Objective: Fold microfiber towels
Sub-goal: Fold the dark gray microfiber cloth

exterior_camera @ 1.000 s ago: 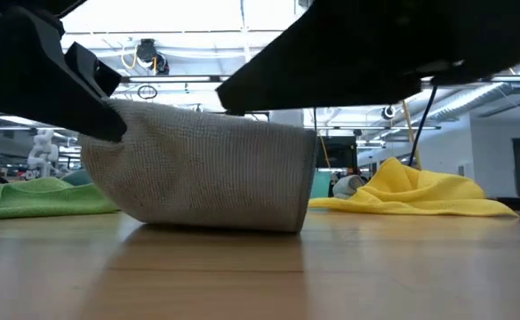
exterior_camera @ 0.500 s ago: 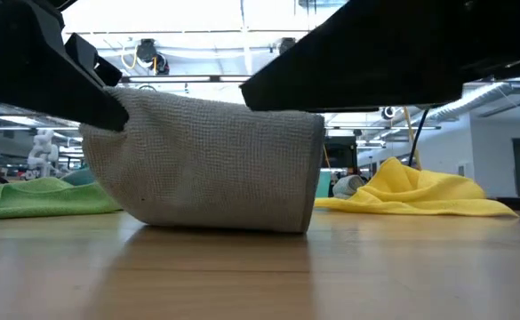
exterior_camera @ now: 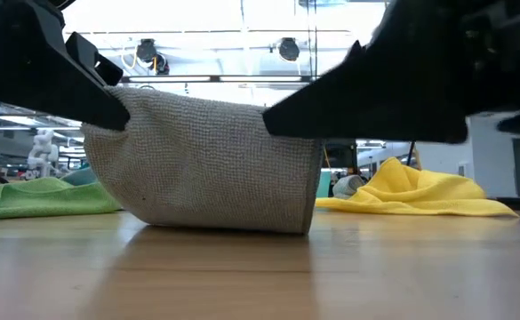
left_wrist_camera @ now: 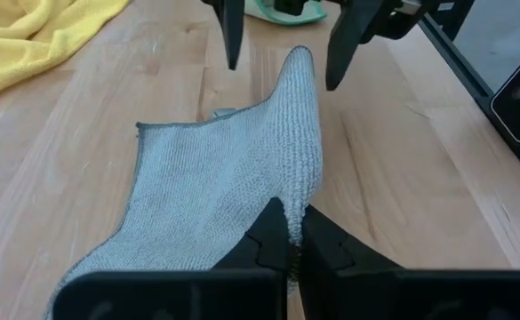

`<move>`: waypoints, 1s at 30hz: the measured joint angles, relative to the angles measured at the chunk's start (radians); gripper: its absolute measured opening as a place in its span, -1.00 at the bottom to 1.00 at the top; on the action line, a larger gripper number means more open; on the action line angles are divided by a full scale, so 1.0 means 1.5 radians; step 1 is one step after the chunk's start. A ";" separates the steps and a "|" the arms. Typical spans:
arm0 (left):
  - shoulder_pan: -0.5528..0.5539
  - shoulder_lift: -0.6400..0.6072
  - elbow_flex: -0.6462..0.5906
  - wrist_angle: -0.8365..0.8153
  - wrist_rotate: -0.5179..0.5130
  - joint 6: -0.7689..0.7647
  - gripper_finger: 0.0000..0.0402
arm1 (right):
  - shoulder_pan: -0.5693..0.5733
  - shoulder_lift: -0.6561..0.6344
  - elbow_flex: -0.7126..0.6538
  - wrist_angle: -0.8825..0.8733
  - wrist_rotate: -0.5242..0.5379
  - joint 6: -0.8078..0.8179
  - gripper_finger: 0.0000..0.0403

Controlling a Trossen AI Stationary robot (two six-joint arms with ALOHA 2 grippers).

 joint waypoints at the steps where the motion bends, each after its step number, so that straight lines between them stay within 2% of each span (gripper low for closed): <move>1: 0.000 0.000 0.000 0.000 0.000 0.000 -0.94 | 0.000 0.000 -0.002 -0.001 0.000 0.002 0.34; 6: 0.000 0.000 0.000 0.000 -0.001 -0.001 -0.94 | -0.001 0.000 -0.005 0.003 -0.002 -0.002 0.27; 12: 0.000 0.000 0.000 0.000 -0.012 0.000 -0.94 | -0.017 0.017 -0.005 0.016 -0.067 0.011 0.03; 18: 0.000 0.000 0.000 0.002 -0.012 0.011 -0.95 | -0.027 0.036 -0.005 0.074 -0.069 0.003 -0.20; 25: 0.000 0.000 0.000 -0.006 -0.012 0.013 -0.92 | -0.030 0.036 -0.005 0.072 -0.069 0.003 -0.63; 30: -0.002 0.001 0.001 -0.038 -0.012 -0.024 -0.94 | -0.030 0.035 -0.005 0.073 -0.093 0.032 -0.95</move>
